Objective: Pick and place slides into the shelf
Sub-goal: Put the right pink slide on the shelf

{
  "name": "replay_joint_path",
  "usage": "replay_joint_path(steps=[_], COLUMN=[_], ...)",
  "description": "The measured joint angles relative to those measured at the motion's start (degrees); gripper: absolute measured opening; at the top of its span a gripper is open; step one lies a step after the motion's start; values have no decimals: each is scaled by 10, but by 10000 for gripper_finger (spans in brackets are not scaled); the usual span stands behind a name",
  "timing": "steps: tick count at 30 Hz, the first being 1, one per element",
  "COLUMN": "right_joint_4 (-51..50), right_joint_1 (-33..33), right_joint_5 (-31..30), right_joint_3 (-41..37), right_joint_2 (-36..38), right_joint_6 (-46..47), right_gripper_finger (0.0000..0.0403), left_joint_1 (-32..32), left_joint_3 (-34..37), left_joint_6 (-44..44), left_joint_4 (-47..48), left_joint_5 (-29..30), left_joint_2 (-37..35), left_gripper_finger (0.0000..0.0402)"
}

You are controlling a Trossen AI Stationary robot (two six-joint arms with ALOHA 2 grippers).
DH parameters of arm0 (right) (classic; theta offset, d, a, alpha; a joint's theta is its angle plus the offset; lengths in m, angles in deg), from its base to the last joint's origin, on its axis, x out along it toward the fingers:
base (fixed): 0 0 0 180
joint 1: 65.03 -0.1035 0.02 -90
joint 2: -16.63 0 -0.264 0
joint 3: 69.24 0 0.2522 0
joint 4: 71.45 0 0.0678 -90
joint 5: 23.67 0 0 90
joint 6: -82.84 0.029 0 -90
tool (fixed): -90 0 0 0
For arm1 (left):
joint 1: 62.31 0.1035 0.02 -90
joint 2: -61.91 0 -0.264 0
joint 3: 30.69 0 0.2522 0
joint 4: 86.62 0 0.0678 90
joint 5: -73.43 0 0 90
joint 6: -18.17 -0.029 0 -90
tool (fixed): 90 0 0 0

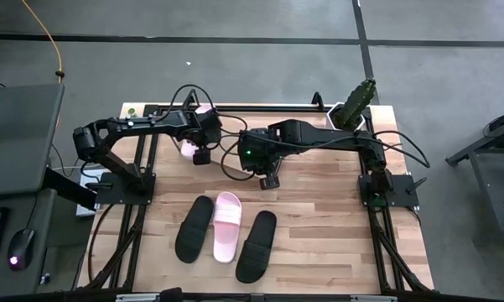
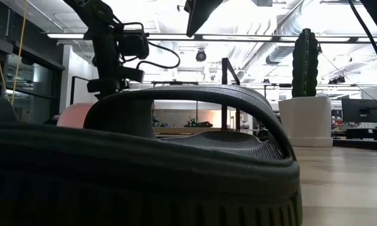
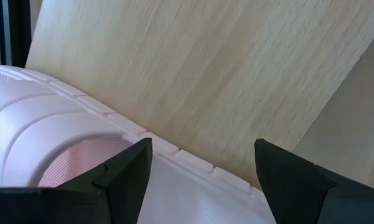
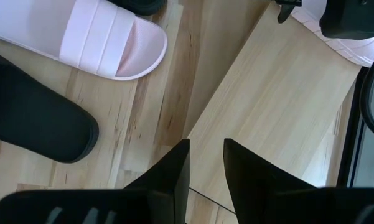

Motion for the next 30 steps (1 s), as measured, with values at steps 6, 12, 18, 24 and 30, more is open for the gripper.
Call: replay_joint_path(steps=[6,12,18,24,30], right_joint_4=[0,0,0,0,6], right_joint_1=[0,0,0,0,0], right_joint_5=[0,0,11,15,15], right_joint_3=[0,0,0,0,0], right_joint_2=[0,0,0,0,0], right_joint_6=[0,0,0,0,0], right_gripper_finger=[87,87,87,87,87], left_joint_1=[0,0,0,0,0], left_joint_3=[0,0,-1,-1,-1], left_joint_6=[11,18,35,46,59], left_joint_4=[12,28,30,42,54], left_joint_5=[36,57,95,105,124], left_joint_2=[0,0,0,0,-1], left_gripper_finger=[264,264,264,264,264])
